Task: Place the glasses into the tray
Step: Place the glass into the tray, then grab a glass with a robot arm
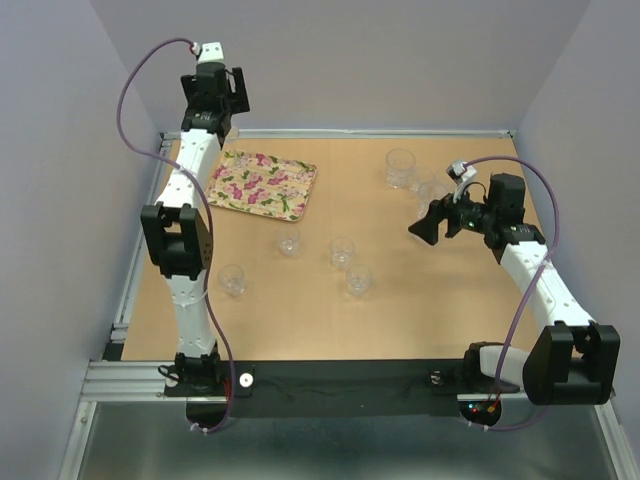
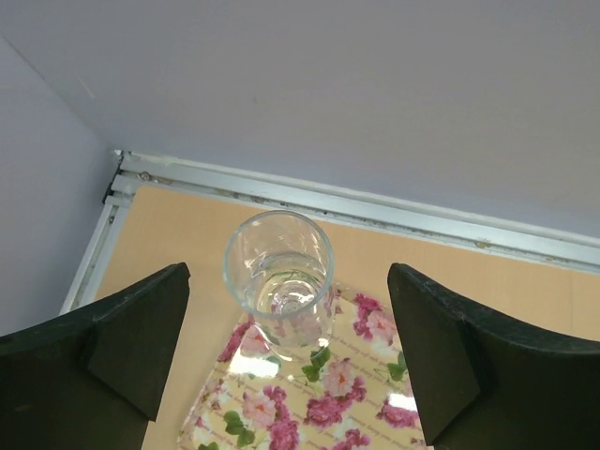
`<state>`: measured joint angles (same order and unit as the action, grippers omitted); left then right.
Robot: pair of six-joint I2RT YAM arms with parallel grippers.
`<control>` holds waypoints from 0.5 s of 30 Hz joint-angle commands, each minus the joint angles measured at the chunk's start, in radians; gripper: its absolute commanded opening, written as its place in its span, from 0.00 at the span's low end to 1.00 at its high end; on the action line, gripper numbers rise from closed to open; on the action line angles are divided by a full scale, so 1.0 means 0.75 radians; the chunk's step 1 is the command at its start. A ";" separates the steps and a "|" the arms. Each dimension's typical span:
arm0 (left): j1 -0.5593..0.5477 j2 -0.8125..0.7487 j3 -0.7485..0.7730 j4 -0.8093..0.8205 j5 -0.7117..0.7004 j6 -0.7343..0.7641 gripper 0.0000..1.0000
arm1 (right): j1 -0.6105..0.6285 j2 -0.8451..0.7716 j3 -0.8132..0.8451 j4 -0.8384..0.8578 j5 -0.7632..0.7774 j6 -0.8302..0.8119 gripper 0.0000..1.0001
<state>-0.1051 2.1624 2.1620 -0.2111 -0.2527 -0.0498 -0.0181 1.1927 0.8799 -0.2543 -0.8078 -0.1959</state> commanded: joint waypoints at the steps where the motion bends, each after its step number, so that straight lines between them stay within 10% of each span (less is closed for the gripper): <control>1: -0.005 -0.298 -0.103 0.128 0.016 0.007 0.99 | 0.002 -0.028 -0.016 0.016 -0.005 -0.033 1.00; 15: -0.007 -1.064 -0.994 0.273 0.051 -0.007 0.99 | 0.002 -0.144 -0.089 0.000 -0.260 -0.238 1.00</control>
<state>-0.1059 1.4948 1.5723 -0.0517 -0.2276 -0.0532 -0.0181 1.1336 0.8303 -0.2600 -0.8669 -0.2924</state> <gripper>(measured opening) 0.986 0.998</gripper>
